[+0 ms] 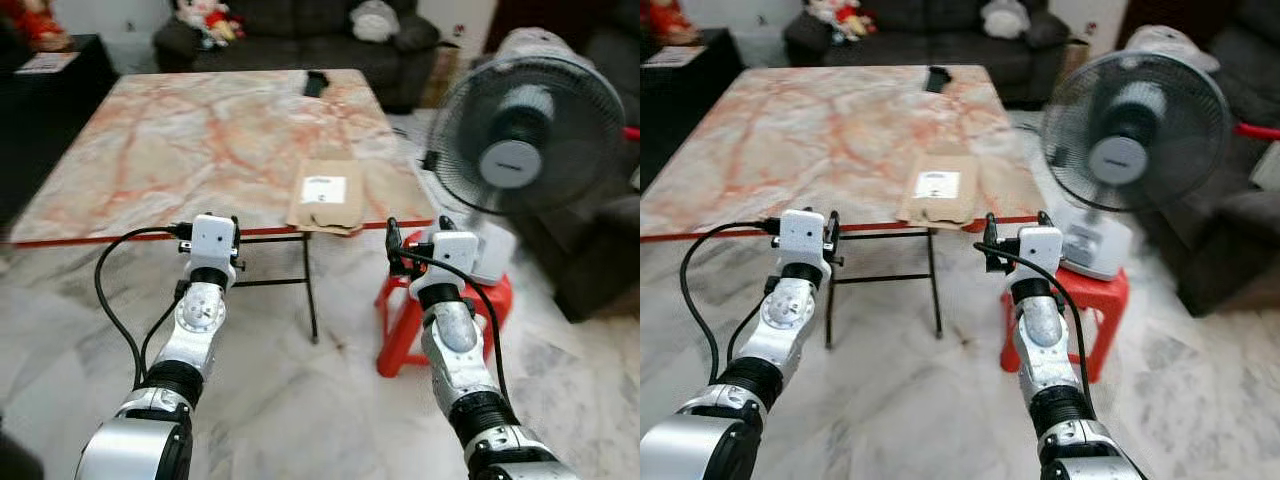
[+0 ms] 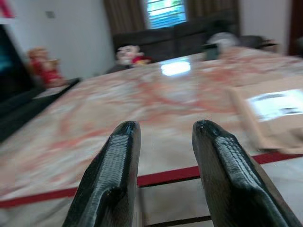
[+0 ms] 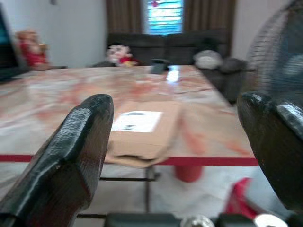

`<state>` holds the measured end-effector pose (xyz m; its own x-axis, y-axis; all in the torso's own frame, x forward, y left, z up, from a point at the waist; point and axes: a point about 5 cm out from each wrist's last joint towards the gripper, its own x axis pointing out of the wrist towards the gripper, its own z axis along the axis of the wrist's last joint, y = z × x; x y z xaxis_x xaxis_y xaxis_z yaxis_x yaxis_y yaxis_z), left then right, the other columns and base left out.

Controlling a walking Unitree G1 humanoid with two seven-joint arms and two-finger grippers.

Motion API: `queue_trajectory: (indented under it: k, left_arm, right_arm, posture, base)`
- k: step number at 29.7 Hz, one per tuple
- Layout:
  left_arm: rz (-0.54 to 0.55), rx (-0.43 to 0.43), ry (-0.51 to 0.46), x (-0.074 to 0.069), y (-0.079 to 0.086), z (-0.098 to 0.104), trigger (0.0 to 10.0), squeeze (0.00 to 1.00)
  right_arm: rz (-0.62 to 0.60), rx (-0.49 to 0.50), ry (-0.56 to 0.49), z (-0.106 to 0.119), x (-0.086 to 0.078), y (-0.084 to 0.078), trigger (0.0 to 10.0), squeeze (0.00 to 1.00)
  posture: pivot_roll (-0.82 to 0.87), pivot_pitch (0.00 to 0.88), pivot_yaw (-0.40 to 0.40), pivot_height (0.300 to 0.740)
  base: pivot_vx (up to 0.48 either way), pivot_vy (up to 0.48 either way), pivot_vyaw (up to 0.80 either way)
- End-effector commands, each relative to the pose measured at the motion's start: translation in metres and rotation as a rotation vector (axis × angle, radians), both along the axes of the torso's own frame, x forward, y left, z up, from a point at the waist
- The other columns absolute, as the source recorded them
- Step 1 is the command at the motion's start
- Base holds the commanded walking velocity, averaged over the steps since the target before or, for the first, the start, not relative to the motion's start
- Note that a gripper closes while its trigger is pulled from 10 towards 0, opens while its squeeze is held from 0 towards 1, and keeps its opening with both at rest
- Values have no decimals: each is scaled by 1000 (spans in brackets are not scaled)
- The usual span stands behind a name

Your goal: Picking trash to rubbish bin

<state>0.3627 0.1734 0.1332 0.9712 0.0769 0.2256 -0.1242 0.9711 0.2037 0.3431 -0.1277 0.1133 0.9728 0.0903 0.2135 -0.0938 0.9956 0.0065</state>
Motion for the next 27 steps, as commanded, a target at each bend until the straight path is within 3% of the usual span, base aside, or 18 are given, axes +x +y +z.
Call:
queue_trajectory:
  k: [1, 23, 27]
  left_arm:
    - [0, -15, -23, 4, -3, 9, 10000, 0]
    - [-9, -3, -30, 5, -8, 12, 10000, 0]
    - [-8, -1, -30, 5, -8, 13, 10000, 0]
  right_arm:
    - [-4, 5, -7, 5, 2, -3, 10000, 0]
    - [9, -21, -13, 9, 3, 0, 10000, 0]
    - [6, 10, -8, 10, 4, 0, 10000, 0]
  posture:
    - [-107, 0, -5, 740]
    - [-113, 0, -7, 740]
    - [-107, 0, -6, 740]
  base:
    - [0, 0, 0]
    - [323, 0, 109]
    - [356, 0, 0]
